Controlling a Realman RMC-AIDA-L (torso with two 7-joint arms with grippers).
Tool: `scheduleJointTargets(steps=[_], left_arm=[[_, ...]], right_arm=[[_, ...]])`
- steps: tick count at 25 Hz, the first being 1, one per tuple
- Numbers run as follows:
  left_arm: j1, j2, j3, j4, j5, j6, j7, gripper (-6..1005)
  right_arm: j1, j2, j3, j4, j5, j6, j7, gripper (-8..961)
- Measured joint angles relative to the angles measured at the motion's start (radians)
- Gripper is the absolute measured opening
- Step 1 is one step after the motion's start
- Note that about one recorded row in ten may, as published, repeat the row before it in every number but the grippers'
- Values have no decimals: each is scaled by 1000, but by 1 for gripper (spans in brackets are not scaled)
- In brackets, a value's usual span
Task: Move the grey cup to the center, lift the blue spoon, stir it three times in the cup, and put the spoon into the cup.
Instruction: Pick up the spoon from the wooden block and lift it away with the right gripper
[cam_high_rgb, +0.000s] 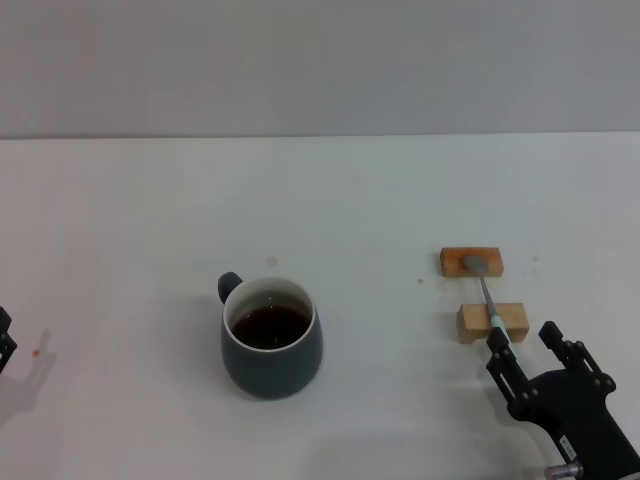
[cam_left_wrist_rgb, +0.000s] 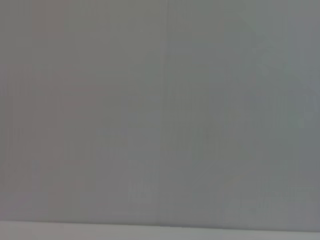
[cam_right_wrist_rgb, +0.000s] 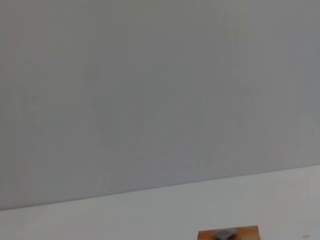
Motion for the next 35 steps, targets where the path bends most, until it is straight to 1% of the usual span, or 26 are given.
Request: scheduleJointTargets(steps=[6,12,23,29,35], left_arm=[[0,0,0,1,0,4,0,859],[7,0,0,1,1,15,0,859],[13,0,3,1,3,19,0,860],[12,0,4,5,6,19,0,860],[11,1,2,13,6,19,0,860]], right_arm=[[-3,1,0,0,0,7,0,653],[-3,1,12,8,0,41,0,633],[-3,0,4,18,-6,38,0,597],[-1,0,2,19,-8,40,0,530],[-4,0,10,20,-7,40,0,530]])
